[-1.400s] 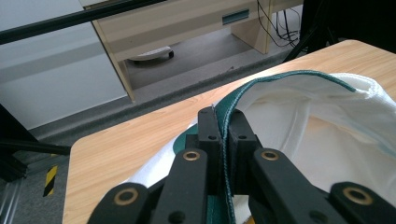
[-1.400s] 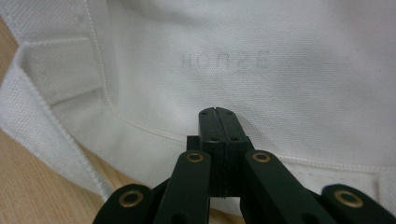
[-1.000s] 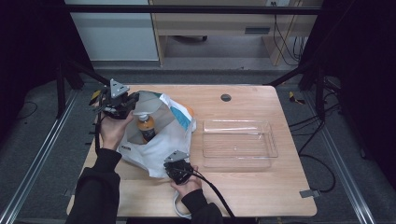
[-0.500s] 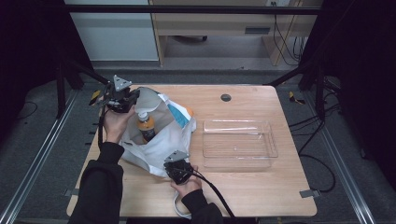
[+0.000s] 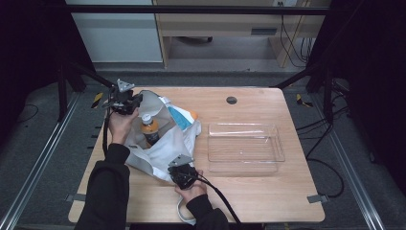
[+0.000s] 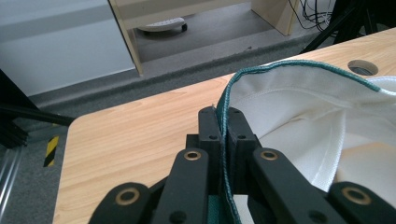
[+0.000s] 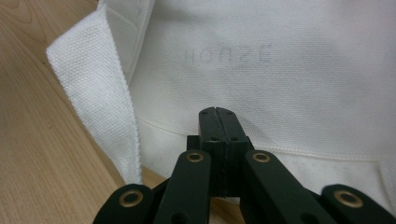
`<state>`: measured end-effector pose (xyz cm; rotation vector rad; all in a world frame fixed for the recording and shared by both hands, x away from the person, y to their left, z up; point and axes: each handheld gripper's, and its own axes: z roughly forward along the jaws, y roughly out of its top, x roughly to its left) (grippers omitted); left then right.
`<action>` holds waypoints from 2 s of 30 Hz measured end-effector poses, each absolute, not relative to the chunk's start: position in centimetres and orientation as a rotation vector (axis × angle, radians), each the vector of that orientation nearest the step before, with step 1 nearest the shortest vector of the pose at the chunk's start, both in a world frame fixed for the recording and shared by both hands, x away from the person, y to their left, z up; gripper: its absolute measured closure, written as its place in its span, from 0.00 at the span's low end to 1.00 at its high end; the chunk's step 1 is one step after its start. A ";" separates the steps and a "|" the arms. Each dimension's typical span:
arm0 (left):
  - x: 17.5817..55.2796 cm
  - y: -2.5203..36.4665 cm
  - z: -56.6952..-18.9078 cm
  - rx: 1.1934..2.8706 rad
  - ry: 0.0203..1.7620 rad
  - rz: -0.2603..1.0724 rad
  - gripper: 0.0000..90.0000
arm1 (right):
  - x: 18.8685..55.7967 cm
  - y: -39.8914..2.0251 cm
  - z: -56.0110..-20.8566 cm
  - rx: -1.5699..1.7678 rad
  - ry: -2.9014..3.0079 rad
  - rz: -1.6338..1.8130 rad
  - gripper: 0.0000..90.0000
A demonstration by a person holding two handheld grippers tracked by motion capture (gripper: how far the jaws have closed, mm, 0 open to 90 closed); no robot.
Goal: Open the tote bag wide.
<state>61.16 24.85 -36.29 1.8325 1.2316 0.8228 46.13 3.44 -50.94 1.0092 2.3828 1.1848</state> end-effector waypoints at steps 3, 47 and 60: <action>61.5 25.1 -36.9 1.824 1.253 0.790 0.97 | 46.1 3.5 -50.9 1.010 2.383 1.187 1.00; 55.7 27.6 -37.9 1.871 1.183 0.903 0.89 | 46.1 3.5 -50.9 1.024 2.382 1.190 1.00; 59.5 26.8 -40.4 1.843 1.278 0.817 0.90 | 46.0 3.7 -50.9 1.014 2.389 1.191 1.00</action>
